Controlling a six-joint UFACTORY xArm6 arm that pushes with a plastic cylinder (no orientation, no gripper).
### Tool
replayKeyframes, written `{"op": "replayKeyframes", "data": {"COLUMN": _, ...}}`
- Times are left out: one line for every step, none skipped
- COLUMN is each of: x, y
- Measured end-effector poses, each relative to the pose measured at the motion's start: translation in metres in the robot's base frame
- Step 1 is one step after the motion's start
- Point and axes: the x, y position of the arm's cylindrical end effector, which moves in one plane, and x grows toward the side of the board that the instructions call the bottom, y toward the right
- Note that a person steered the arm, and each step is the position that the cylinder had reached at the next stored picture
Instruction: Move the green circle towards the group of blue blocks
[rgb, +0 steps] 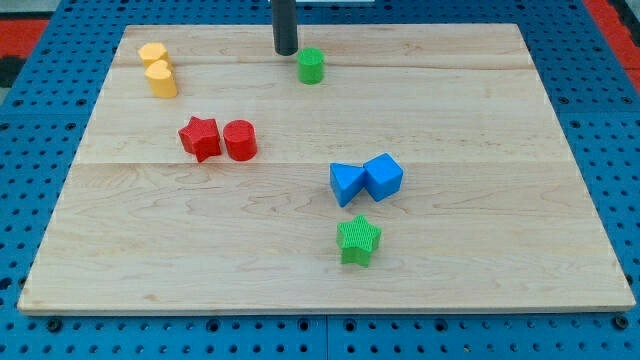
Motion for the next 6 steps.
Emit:
{"op": "replayKeyframes", "data": {"x": 0.022, "y": -0.016}}
{"op": "replayKeyframes", "data": {"x": 0.004, "y": -0.016}}
{"op": "replayKeyframes", "data": {"x": -0.013, "y": -0.001}}
{"op": "replayKeyframes", "data": {"x": 0.015, "y": 0.018}}
{"op": "replayKeyframes", "data": {"x": 0.053, "y": 0.015}}
{"op": "replayKeyframes", "data": {"x": 0.017, "y": 0.028}}
